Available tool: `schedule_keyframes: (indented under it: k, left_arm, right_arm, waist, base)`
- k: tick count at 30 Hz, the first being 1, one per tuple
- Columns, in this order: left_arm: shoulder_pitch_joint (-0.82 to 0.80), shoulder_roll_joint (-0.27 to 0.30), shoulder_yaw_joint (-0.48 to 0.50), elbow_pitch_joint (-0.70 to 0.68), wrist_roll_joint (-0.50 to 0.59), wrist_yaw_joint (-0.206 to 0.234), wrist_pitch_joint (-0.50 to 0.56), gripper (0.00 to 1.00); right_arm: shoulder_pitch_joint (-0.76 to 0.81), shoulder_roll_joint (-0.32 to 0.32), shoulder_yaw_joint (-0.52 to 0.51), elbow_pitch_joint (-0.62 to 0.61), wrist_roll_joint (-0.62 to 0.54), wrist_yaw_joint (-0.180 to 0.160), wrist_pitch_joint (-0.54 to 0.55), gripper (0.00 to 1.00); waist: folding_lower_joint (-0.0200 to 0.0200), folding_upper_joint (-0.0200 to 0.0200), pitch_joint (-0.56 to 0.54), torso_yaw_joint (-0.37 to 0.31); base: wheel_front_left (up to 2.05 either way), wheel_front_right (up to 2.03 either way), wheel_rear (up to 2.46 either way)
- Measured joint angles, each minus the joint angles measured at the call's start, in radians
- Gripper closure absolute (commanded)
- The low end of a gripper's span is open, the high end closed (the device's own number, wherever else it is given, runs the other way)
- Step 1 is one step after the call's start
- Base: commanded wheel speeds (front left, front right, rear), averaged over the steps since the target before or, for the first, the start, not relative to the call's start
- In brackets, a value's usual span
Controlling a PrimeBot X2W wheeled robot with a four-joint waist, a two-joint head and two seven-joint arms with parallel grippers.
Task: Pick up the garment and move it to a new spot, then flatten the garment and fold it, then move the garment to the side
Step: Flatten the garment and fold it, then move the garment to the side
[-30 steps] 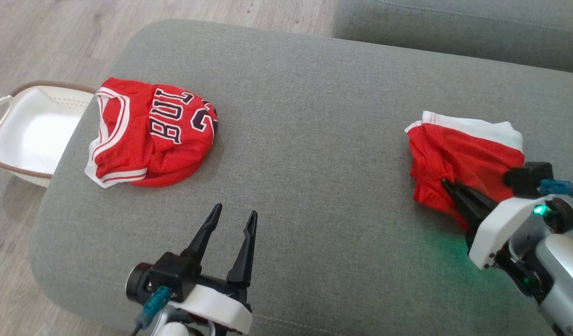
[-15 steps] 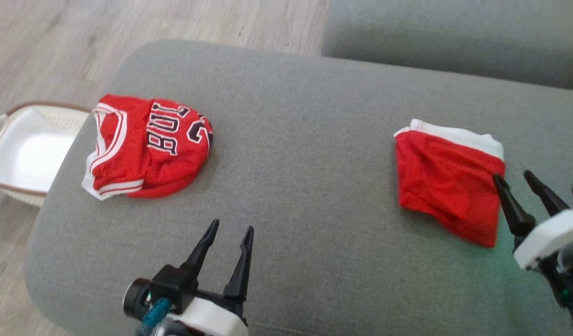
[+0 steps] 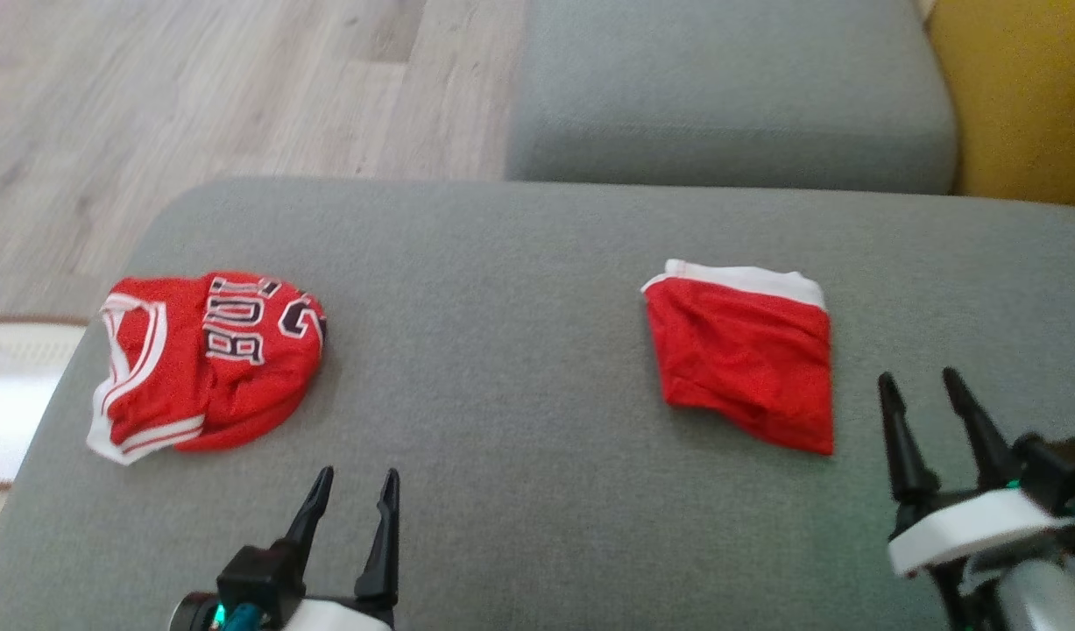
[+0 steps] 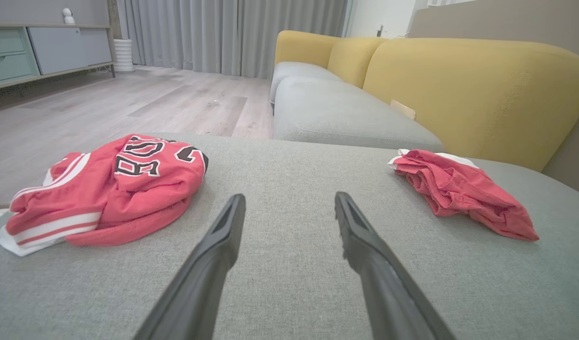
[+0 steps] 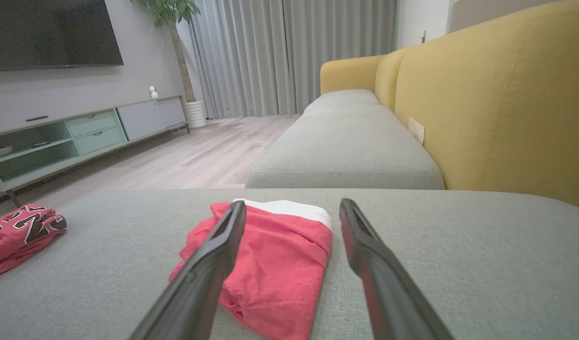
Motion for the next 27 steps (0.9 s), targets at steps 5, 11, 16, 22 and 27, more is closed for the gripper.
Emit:
schedule_keyframes:
  k: [5,11,16,22,27]
  left_arm:
    - [0.033,0.0,0.022,0.001,0.01,0.007,0.0,0.0]
    - [0.068,0.0,0.035,0.001,0.022,0.008,0.0,0.0]
    - [0.088,0.0,0.04,0.0,0.037,0.009,0.0,0.0]
    - [0.105,0.0,0.04,-0.004,0.064,0.016,0.0,0.0]
    - [0.105,-0.001,0.041,-0.017,0.083,0.022,0.0,0.0]
  right_arm:
    - [0.08,0.086,-0.017,-0.069,-0.071,0.0,-0.009,0.0]
    - [0.16,0.138,-0.033,-0.118,-0.13,0.0,-0.009,0.0]
    - [0.195,0.16,-0.044,-0.127,-0.162,0.0,-0.009,0.0]
    - [0.212,0.169,-0.049,-0.129,-0.168,0.0,-0.009,0.0]
    - [0.219,0.174,-0.049,-0.129,-0.17,0.0,-0.009,0.0]
  waist:
    - [0.0,0.0,-0.039,-0.041]
    - [0.0,0.0,-0.073,-0.078]
    - [0.0,0.0,-0.091,-0.096]
    - [0.0,0.0,-0.1,-0.106]
    - [0.0,0.0,-0.1,-0.106]
  base:
    - [0.0,0.0,0.0]
    - [0.0,0.0,0.0]
    - [0.0,0.0,0.0]
    - [0.0,0.0,0.0]
    - [0.0,0.0,0.0]
